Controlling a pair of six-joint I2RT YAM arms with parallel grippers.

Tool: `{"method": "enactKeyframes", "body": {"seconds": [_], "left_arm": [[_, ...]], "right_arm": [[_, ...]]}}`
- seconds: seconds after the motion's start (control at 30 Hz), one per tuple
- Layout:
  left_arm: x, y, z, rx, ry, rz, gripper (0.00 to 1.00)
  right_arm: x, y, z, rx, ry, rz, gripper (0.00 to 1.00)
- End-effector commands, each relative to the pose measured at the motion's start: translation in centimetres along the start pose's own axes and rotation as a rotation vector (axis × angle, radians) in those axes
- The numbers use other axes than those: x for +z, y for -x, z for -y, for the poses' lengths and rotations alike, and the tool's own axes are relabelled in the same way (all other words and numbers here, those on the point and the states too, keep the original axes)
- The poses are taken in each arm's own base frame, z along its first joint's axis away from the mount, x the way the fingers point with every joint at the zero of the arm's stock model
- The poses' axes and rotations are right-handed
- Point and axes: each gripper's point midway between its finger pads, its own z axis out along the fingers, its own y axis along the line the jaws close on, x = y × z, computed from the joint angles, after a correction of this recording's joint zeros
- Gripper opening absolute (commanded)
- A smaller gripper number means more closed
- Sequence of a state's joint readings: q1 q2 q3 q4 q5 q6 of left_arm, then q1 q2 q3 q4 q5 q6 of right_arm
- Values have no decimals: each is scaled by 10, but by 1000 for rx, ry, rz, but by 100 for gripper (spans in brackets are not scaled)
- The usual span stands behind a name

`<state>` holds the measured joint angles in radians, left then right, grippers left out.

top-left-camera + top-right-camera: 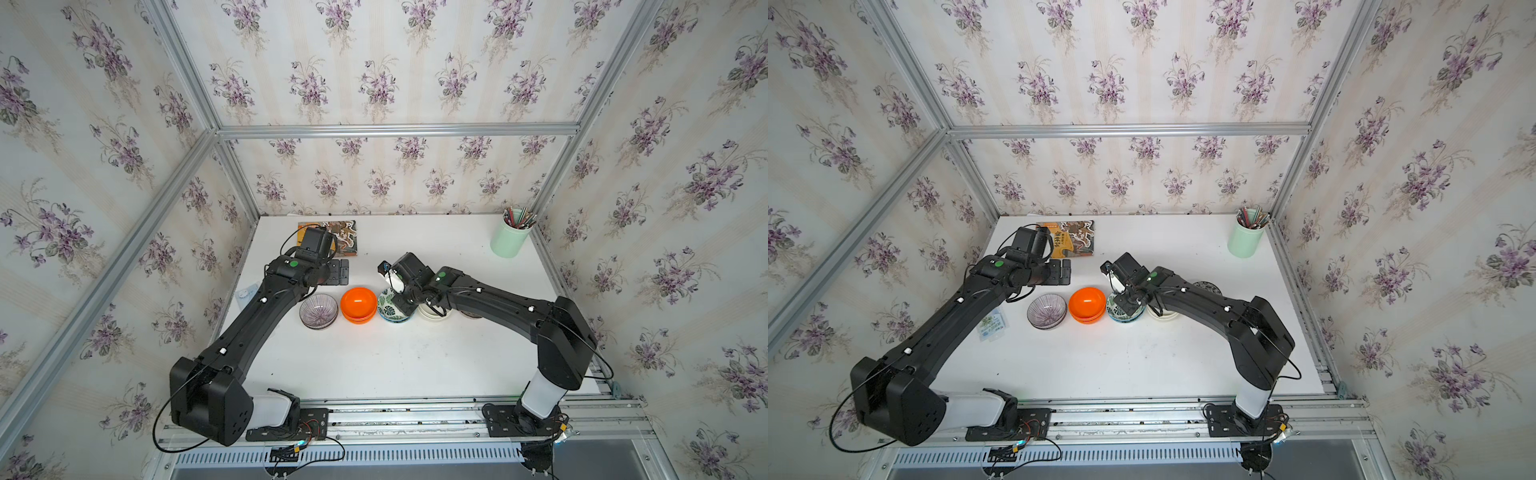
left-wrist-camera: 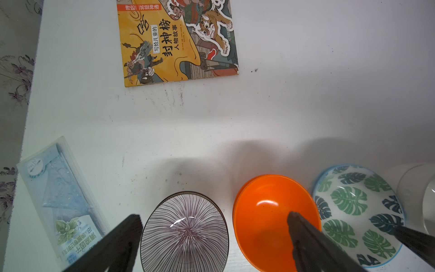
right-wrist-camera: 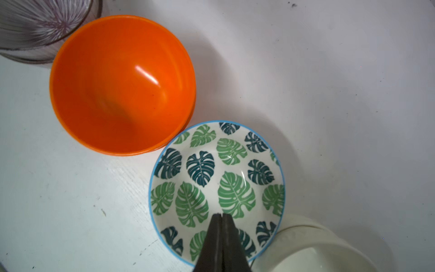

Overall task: Stack the bowls
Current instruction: Adjust the bowl on the bowl.

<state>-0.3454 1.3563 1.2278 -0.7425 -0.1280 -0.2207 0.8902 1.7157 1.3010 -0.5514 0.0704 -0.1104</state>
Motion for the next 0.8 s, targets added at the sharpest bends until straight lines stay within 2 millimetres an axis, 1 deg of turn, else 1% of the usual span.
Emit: {"method": "enactKeyframes", "body": {"seconds": [0.0, 0.1, 0.23, 0.33, 0.6, 0.77], "left_arm": [[-4, 1, -3, 8, 11, 5, 100], [-3, 1, -2, 6, 7, 5, 100], [-2, 3, 2, -4, -10, 5, 100], [-3, 2, 3, -6, -15, 5, 100], [-3, 0, 0, 0, 0, 3, 100], [-5, 0, -2, 4, 9, 13, 100]], "right_arm": [[-3, -27, -5, 6, 4, -63, 0], [-6, -41, -6, 22, 4, -73, 0], [-10, -46, -6, 35, 1, -66, 0], [-8, -47, -6, 35, 1, -64, 0], [6, -45, -7, 17, 5, -81, 0], [7, -44, -7, 13, 6, -79, 0]]}}
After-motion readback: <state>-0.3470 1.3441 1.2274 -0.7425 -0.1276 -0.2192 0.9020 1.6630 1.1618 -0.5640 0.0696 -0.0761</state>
